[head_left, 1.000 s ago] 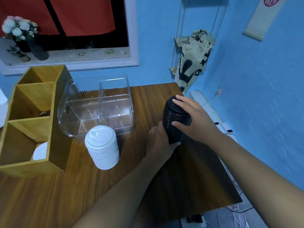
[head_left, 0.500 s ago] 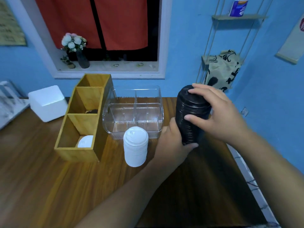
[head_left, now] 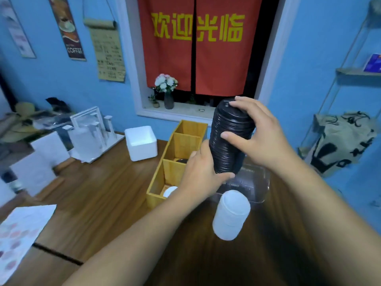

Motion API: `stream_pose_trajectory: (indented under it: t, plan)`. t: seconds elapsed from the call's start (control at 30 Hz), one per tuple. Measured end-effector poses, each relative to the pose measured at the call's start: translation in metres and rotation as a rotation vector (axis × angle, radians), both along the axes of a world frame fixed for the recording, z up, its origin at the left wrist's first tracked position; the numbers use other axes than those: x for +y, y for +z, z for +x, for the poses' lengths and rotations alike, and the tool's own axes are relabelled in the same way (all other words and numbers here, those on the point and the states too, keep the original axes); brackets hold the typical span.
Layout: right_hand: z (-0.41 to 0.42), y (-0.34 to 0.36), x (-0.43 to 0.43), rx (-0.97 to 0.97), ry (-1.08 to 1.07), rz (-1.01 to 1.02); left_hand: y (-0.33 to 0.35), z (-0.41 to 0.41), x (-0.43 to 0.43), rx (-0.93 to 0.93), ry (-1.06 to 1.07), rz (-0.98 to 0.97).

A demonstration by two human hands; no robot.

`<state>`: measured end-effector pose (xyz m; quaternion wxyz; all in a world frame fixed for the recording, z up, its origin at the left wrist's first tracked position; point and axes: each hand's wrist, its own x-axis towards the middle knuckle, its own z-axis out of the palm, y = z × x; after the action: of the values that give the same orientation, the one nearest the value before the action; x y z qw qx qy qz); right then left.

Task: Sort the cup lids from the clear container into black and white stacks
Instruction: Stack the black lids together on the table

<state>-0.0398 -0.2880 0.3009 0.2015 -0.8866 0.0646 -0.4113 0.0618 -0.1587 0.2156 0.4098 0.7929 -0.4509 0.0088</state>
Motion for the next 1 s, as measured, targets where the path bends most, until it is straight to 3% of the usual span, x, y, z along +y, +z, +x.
stream_pose_trajectory:
  t: [0.27,0.43,0.8,1.0]
  plan:
    - [0.13,-0.021,0.022,0.094,0.148,-0.02,-0.018,0.123,0.032,-0.005,0.147,0.067]
    - [0.167,-0.047,-0.004,0.174,0.139,0.068,-0.04,0.164,0.017,0.024,0.167,0.151]
    - [0.176,-0.061,-0.035,0.196,0.091,0.102,-0.062,0.152,-0.027,-0.11,0.211,0.084]
    - [0.178,-0.071,-0.034,0.233,0.084,0.048,-0.062,0.131,-0.04,0.11,0.312,0.112]
